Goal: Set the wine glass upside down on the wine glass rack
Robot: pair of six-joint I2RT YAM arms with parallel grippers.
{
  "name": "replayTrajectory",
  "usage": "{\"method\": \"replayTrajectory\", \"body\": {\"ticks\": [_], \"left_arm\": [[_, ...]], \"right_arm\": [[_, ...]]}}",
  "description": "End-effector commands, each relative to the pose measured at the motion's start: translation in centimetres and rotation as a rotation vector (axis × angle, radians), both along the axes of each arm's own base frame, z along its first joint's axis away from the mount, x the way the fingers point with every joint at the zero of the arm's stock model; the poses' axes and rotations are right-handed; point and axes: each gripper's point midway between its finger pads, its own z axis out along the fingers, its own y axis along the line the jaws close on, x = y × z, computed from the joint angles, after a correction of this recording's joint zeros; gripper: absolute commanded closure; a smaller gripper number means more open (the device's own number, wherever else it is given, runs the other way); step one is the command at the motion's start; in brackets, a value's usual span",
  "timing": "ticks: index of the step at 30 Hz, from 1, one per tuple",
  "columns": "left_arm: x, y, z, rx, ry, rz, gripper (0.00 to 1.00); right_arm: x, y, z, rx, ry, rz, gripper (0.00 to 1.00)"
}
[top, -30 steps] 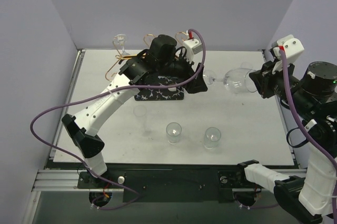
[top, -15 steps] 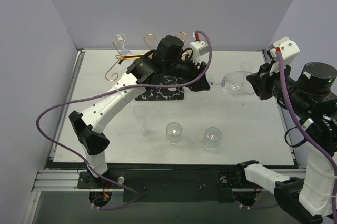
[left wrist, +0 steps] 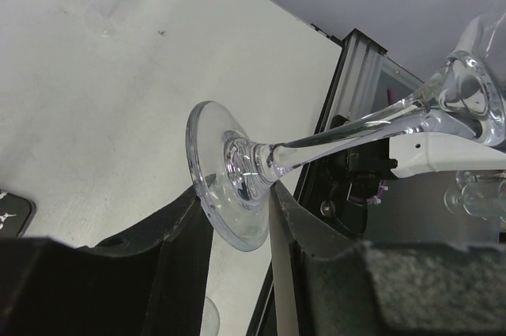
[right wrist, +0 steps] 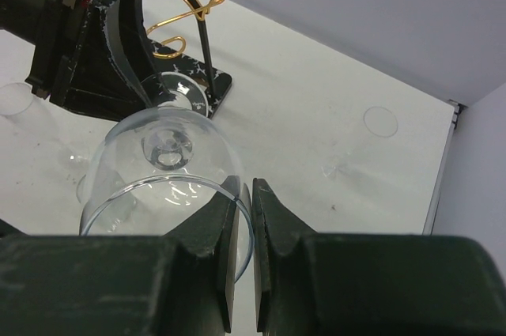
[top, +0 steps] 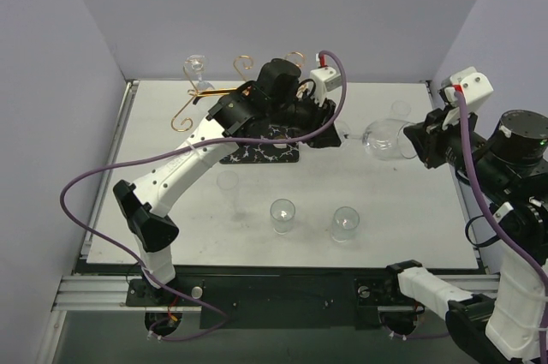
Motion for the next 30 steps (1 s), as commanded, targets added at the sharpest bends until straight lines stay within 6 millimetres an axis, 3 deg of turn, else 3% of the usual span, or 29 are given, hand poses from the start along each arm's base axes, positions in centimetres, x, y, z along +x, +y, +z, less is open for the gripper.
{"method": "replayTrajectory", "body": {"ticks": [1,7,13,18,23,30], "left_arm": [[0.8,-0.1,2.7,-0.040,-0.093,0.025,1.00],[2.2,0.4,4.7,-0.061,-0.151,0.072,1.00],[4.0,0.7,5.6,-0.081,-0.166,0.101,1.00],[5.0,1.2,6.9,-0.122,-0.163,0.102,1.00],[7.0,2.4,7.9,-0.151,-0.166,0.133,1.00],[10.1,4.3,8.0,-0.143,-0.174,0.231,1.00]], "right_arm": [[0.2,2.1,1.3,0.075,-0.049,0.096,1.00],[-0.7,4.3,-0.5,0.110,0.008,0.231,0.90],[-0.7,5.8,-1.2,0.157,0.040,0.303,0.97],[-0.4,6.7,-2.0,0.178,0.064,0.338,0.95],[0.1,8.3,-2.4,0.198,0.076,0.393,1.00],[1.1,11.0,-3.0,0.157,0.115,0.476,0.98]]}}
